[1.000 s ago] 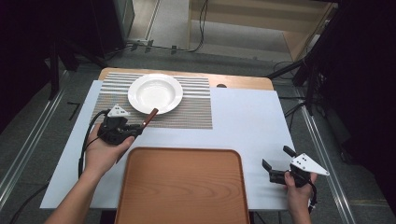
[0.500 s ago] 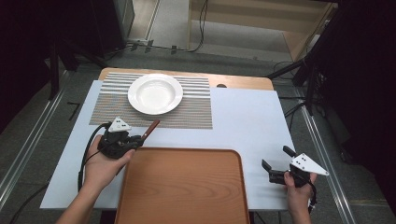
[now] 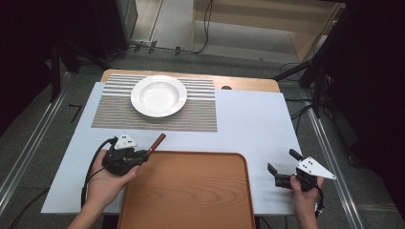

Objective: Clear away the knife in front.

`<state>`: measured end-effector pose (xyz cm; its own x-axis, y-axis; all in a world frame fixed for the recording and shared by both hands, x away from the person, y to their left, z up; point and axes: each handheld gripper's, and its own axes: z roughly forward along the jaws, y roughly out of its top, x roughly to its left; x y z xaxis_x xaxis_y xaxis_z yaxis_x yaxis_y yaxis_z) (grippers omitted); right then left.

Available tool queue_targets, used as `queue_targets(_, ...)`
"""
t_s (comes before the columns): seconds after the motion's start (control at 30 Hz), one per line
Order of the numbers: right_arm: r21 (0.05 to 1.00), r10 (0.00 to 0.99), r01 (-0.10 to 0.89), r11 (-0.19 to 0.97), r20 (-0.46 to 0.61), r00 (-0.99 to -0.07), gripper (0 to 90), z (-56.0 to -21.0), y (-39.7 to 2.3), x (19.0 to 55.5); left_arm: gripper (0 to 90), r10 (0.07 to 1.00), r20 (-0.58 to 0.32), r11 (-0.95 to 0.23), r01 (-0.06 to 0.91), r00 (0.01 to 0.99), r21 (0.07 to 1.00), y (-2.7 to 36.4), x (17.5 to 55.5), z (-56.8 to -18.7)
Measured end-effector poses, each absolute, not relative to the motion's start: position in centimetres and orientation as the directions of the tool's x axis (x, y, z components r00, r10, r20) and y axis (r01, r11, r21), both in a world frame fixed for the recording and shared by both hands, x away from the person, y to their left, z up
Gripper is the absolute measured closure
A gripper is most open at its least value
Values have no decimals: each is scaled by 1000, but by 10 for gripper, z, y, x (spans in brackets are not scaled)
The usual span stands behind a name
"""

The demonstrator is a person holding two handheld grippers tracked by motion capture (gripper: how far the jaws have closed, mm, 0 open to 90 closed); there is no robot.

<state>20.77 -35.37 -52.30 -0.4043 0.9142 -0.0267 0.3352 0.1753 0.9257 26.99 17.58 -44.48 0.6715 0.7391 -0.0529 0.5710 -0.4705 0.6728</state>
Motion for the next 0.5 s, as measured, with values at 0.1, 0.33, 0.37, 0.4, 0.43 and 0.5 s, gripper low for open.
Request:
queue_targets(0.1, 926, 914, 335, 176, -27, -404, 0, -523, -354, 208, 763, 737, -42, -482, 568, 674, 667, 175, 265, -447)
queue_targets(0.33, 924, 914, 337, 178, -28, -405, 0, -523, -354, 208, 763, 729, -56, -490, 577, 683, 653, 174, 254, -454)
queue_targets(0.37, 924, 914, 337, 178, -28, -405, 0, -523, -354, 208, 763, 729, -57, -489, 578, 682, 653, 174, 252, -455)
queue_targets(0.4, 925, 914, 337, 178, -28, -405, 0, -523, -354, 208, 763, 728, -61, -489, 580, 683, 651, 174, 251, -455)
queue_targets(0.43, 925, 914, 336, 177, -28, -405, 0, -523, -354, 208, 763, 729, -61, -489, 582, 682, 650, 173, 250, -456)
queue_targets(0.5, 924, 914, 337, 178, -28, -405, 0, -523, -353, 208, 763, 729, -72, -485, 588, 681, 648, 172, 247, -459)
